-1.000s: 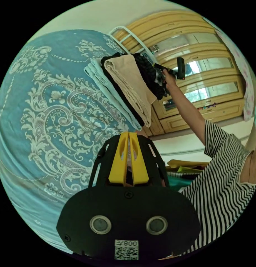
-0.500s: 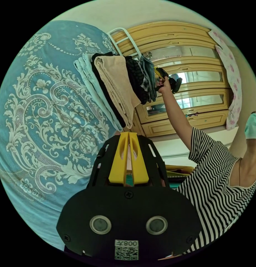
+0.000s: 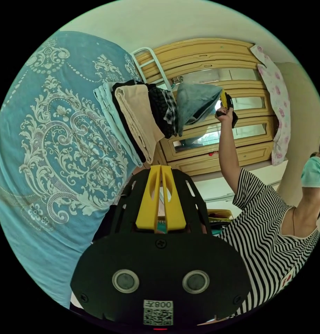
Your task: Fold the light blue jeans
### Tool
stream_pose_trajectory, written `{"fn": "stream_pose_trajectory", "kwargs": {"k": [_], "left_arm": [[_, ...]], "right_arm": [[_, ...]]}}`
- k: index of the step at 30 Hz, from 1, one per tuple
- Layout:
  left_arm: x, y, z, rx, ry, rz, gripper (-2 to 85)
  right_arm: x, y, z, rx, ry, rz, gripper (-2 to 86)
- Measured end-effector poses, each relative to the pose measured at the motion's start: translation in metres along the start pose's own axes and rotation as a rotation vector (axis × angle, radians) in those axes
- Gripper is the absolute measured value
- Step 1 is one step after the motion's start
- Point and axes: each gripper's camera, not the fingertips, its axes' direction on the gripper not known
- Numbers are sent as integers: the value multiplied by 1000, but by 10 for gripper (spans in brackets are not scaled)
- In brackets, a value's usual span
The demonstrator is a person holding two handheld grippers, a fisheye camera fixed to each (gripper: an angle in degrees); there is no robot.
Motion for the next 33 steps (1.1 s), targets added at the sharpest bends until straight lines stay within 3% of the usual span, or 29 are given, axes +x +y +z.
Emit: {"fn": "stream_pose_trajectory", "kwargs": {"k": [13, 21, 24, 31, 33], "left_arm": [[40, 157, -161, 288, -146, 218, 52], [94, 285, -268, 601, -545, 346, 153], [87, 334, -299, 654, -604, 315, 164], [39, 459, -368, 775, -440, 258, 152], [7, 499, -397, 849, -319, 187, 145]], "right_arm": [[-212, 29, -53, -11, -486, -224, -8], [-355, 129, -13, -197, -810, -255, -8], [-397, 172, 4, -301, -867, -253, -8], [-453, 261, 26, -482, -958, -222, -8], [-465, 287, 28, -527, -1000, -215, -8]]}}
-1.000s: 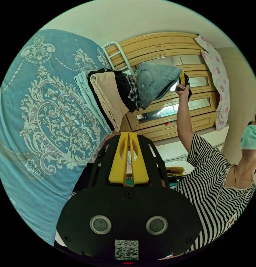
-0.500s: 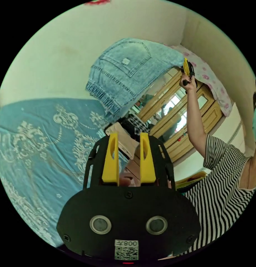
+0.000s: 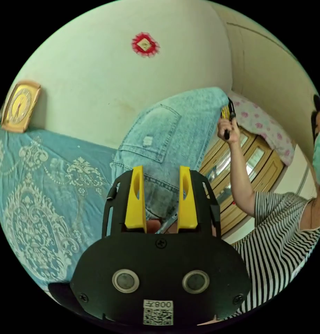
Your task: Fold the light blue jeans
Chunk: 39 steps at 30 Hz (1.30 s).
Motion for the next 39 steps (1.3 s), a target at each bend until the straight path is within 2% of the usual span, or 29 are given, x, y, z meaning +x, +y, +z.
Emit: {"fn": "stream_pose_trajectory", "kwargs": {"k": [3, 7, 14, 23, 28, 30, 33, 39], "left_arm": [[-33, 14, -33, 2, 98, -58, 150], [-41, 26, -52, -68, 6, 13, 165], [-131, 50, -67, -46, 177, -213, 191], [-205, 43, -101, -6, 121, -256, 197], [-232, 61, -100, -74, 259, -296, 142], [-238, 73, -98, -108, 343, -316, 83], [-238, 82, -105, -132, 337, -299, 36], [-228, 80, -142, -122, 369, -204, 12]], "right_arm": [[-4, 17, 25, -35, -39, 18, -7], [-13, 29, 53, -78, -57, 15, -7], [-47, 32, 91, -140, -67, -91, -7], [-53, 26, 109, -108, -65, -120, -7], [-33, 28, 127, -116, -68, -67, -7], [-21, 29, 138, -126, -83, -39, -7], [-9, 28, 148, -126, -87, -20, -7], [-1, 19, 147, -66, -99, -51, -7]]}}
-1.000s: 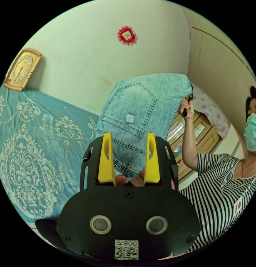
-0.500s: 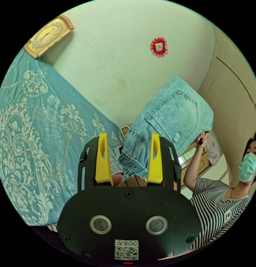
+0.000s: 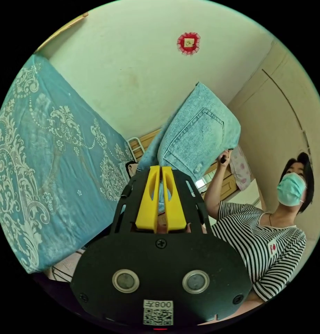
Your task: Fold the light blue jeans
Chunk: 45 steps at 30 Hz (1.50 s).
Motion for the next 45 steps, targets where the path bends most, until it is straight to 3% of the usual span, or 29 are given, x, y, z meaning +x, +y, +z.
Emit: {"fn": "stream_pose_trajectory", "kwargs": {"k": [9, 14, 16, 18, 21, 26, 29, 36, 41, 45], "left_arm": [[79, -43, -92, 182, -81, 328, 5], [60, -89, -118, 234, -383, 183, 8], [28, -99, -126, 257, -448, 62, 11], [-22, -94, -138, 276, -639, -133, 16], [-75, -57, -137, 230, -563, -270, 36], [-134, 10, -104, -18, -580, -485, 84], [-160, 26, -85, -62, -538, -574, 116], [-208, -10, -34, -158, -661, -587, 141], [-233, -24, -19, -191, -739, -643, 109], [-225, -37, -18, -192, -719, -568, 66]], "right_arm": [[-13, -25, -26, 148, 159, -193, -6], [52, -70, 6, 80, 327, -74, -3], [100, -88, 30, -15, 450, 0, -2], [181, -99, 66, -214, 676, 162, -2], [281, -68, 89, -425, 785, 430, 0], [346, 23, 91, -491, 798, 557, 5], [367, 78, 97, -599, 848, 646, 14], [389, 140, 161, -987, 941, 546, 90], [406, 148, 198, -1146, 1052, 386, 115], [424, 142, 207, -1220, 1082, 360, 109]]}}
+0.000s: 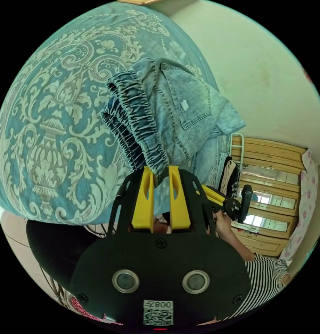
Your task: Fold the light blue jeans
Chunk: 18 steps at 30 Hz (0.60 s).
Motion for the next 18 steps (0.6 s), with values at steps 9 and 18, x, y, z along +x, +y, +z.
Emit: {"fn": "stream_pose_trajectory", "kwargs": {"k": [9, 18], "left_arm": [[35, -10, -98, 241, 106, 178, 39], [71, -44, -194, 392, 49, 300, 37]], "right_arm": [[65, 10, -33, 34, -150, 48, 18], [192, 64, -133, 310, -252, 231, 11]]}}
